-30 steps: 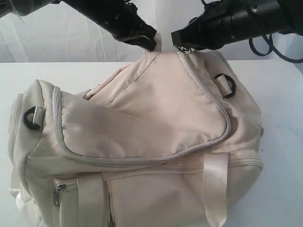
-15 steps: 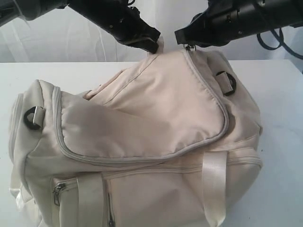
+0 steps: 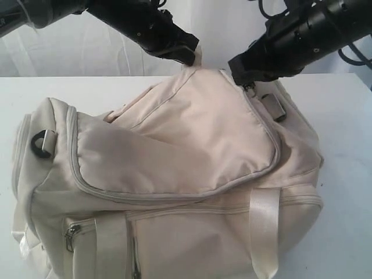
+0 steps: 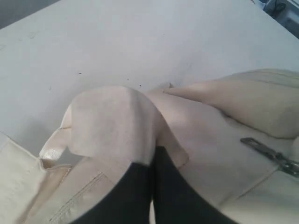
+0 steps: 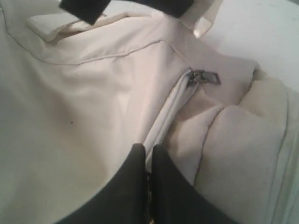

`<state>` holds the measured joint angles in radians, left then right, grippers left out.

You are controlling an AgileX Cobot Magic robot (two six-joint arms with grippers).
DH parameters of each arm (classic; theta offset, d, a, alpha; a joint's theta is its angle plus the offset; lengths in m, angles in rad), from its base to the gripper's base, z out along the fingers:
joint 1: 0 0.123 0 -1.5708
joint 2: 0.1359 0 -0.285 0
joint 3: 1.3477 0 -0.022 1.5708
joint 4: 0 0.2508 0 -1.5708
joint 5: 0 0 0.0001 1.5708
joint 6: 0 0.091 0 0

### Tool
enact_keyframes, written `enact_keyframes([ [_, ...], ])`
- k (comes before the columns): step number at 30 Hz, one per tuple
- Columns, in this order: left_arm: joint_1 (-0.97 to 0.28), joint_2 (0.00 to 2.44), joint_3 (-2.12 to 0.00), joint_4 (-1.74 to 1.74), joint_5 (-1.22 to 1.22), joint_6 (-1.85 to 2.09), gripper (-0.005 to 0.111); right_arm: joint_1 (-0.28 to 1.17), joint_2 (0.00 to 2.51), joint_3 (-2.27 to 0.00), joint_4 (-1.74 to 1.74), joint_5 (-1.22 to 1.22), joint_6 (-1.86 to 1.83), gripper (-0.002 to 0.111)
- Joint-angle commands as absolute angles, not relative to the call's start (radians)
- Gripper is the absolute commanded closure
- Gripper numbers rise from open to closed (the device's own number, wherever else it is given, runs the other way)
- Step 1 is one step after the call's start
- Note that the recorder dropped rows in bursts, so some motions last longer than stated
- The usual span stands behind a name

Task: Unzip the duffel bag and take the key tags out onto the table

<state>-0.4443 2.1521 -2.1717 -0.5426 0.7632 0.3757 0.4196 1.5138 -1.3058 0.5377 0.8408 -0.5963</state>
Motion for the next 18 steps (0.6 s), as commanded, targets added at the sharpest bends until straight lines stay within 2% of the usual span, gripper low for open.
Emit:
enact_keyframes([
  [1,-0.430,2.147,-2.178,-0.502,0.699,0.373,0.107,0.419,1.491,-1.293,0.519,1.019,-0.566,0.108],
  [7,-0.430,2.145,-2.178,-0.483,0.707,0.373,0.107,0.419,1.475,-1.197,0.415,1.075,-0.503,0.108],
  [18,-0.430,2.136,-2.178,-0.459,0.708,0.373,0.107,0.419,1.271,-0.998,0.399,1.090,-0.484,0.108],
])
